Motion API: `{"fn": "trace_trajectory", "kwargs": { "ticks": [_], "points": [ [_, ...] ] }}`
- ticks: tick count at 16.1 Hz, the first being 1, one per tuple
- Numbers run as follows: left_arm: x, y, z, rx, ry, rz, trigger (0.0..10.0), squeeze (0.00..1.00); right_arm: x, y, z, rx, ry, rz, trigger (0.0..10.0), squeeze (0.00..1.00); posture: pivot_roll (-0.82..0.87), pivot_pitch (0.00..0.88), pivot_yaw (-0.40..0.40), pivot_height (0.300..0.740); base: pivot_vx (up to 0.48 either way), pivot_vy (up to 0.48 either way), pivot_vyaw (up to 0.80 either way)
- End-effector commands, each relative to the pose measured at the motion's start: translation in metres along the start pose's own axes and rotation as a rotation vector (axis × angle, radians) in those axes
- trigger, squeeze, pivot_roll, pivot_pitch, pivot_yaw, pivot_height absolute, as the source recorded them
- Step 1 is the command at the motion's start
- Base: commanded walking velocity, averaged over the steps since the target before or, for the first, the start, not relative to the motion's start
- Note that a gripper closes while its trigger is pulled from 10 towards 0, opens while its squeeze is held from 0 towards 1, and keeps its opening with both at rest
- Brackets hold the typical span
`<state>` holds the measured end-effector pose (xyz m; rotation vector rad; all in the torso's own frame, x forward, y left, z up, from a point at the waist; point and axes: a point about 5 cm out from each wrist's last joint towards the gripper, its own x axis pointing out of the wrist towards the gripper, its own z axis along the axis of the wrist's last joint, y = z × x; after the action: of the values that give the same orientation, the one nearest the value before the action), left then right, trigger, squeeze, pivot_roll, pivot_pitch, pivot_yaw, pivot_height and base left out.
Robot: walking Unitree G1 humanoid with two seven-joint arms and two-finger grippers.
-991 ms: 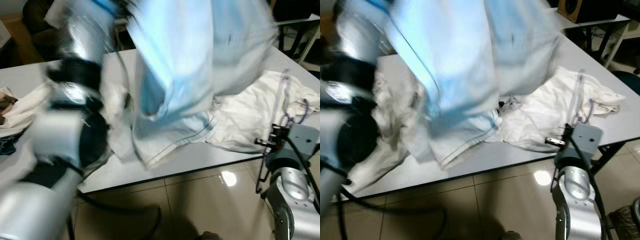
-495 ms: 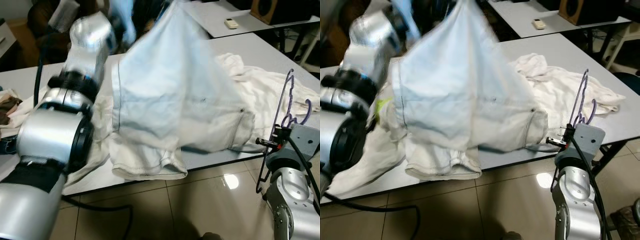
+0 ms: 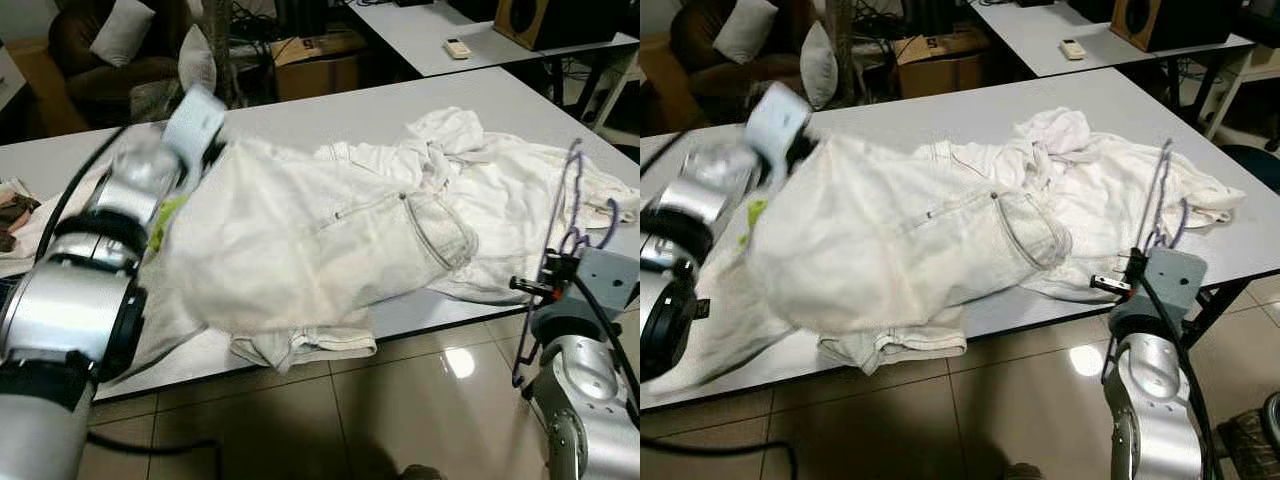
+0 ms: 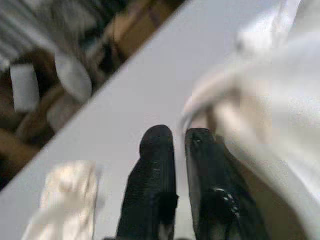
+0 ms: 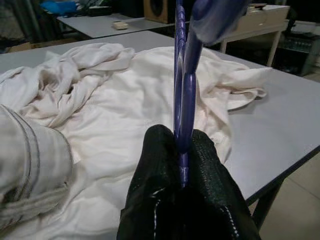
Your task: Hang hanger
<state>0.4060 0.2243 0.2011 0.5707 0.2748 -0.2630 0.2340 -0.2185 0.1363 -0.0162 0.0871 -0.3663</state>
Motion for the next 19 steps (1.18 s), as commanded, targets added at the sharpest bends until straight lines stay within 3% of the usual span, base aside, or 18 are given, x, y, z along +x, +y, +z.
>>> {"fn": "trace_trajectory", "kwargs": {
  "ticks": [1, 5, 7, 8, 9, 10, 11, 12, 13, 14, 15, 16, 18, 19],
  "points": [
    [-0.005, 0.01, -0.012, 0.027, 0.065, 0.041, 10.0, 1.0, 0.0, 0.001, -0.002, -0.004, 0.02, 0.01, 10.0, 0.0, -0.26, 0.0, 0.108, 0.74, 0.0, 0.0, 0.0],
    [-0.024, 0.023, -0.056, 0.108, 0.231, -0.039, 10.0, 1.0, -0.001, 0.001, -0.003, -0.003, 0.023, 0.01, 10.0, 0.0, -0.26, 0.0, 0.115, 0.74, 0.0, 0.0, 0.0],
    [-0.028, 0.028, -0.056, 0.108, 0.197, -0.055, 10.0, 1.0, -0.002, -0.001, -0.003, -0.002, 0.022, 0.005, 10.0, 0.0, -0.26, 0.0, 0.119, 0.74, 0.0, 0.0, 0.0],
    [-0.029, 0.031, -0.051, 0.07, 0.129, -0.055, 10.0, 1.0, -0.002, -0.002, -0.004, -0.001, 0.022, -0.001, 10.0, 0.0, -0.26, 0.0, 0.119, 0.74, 0.0, 0.0, 0.0],
    [-0.031, 0.038, -0.039, -0.039, 0.002, -0.013, 10.0, 1.0, -0.003, -0.003, -0.003, 0.003, 0.018, -0.007, 10.0, 0.0, -0.26, 0.0, 0.118, 0.74, 0.0, 0.0, 0.0],
    [-0.031, 0.038, -0.039, -0.039, 0.002, -0.013, 10.0, 1.0, -0.003, -0.003, -0.003, 0.003, 0.018, -0.007, 10.0, 0.0, -0.26, 0.0, 0.118, 0.74, 0.0, 0.0, 0.0],
    [-0.033, 0.048, -0.022, -0.253, -0.172, 0.023, 10.0, 1.0, -0.005, -0.004, -0.002, 0.014, 0.011, -0.007, 10.0, 0.0, -0.25, 0.0, 0.115, 0.74, 0.0, 0.0, 0.0],
    [-0.037, 0.054, -0.008, -0.396, -0.321, 0.004, 10.0, 1.0, -0.006, -0.004, -0.001, 0.02, 0.008, -0.003, 10.0, 0.0, -0.25, 0.0, 0.115, 0.74, 0.0, 0.0, 0.0],
    [-0.037, 0.054, -0.008, -0.396, -0.321, 0.004, 10.0, 1.0, -0.006, -0.004, -0.001, 0.02, 0.008, -0.003, 10.0, 0.0, -0.25, 0.0, 0.115, 0.74, 0.0, 0.0, 0.0],
    [-0.038, 0.051, 0.008, -0.512, -0.483, -0.095, 10.0, 1.0, -0.006, -0.004, -0.001, 0.022, 0.008, 0.002, 10.0, 0.0, -0.25, 0.0, 0.112, 0.74, 0.0, 0.0, 0.0],
    [-0.037, 0.046, 0.016, -0.545, -0.553, -0.164, 10.0, 1.0, -0.007, -0.004, -0.001, 0.022, 0.009, 0.004, 10.0, 0.0, -0.25, 0.0, 0.111, 0.74, 0.0, 0.0, 0.0],
    [-0.032, 0.016, 0.029, -0.557, -0.66, -0.374, 10.0, 1.0, -0.007, -0.003, -0.002, 0.023, 0.01, 0.009, 10.0, 0.0, -0.25, 0.0, 0.11, 0.74, 0.0, 0.0, 0.0],
    [-0.029, -0.022, 0.033, -0.513, -0.691, -0.571, 10.0, 1.0, -0.007, -0.002, -0.002, 0.023, 0.011, 0.013, 10.0, 0.0, -0.25, 0.0, 0.107, 0.74, 0.0, 0.0, 0.0],
    [-0.029, -0.022, 0.033, -0.513, -0.691, -0.571, 10.0, 1.0, -0.007, -0.002, -0.002, 0.023, 0.011, 0.013, 10.0, 0.0, -0.25, 0.0, 0.107, 0.74, 0.0, 0.0, 0.0]
  ]
}}
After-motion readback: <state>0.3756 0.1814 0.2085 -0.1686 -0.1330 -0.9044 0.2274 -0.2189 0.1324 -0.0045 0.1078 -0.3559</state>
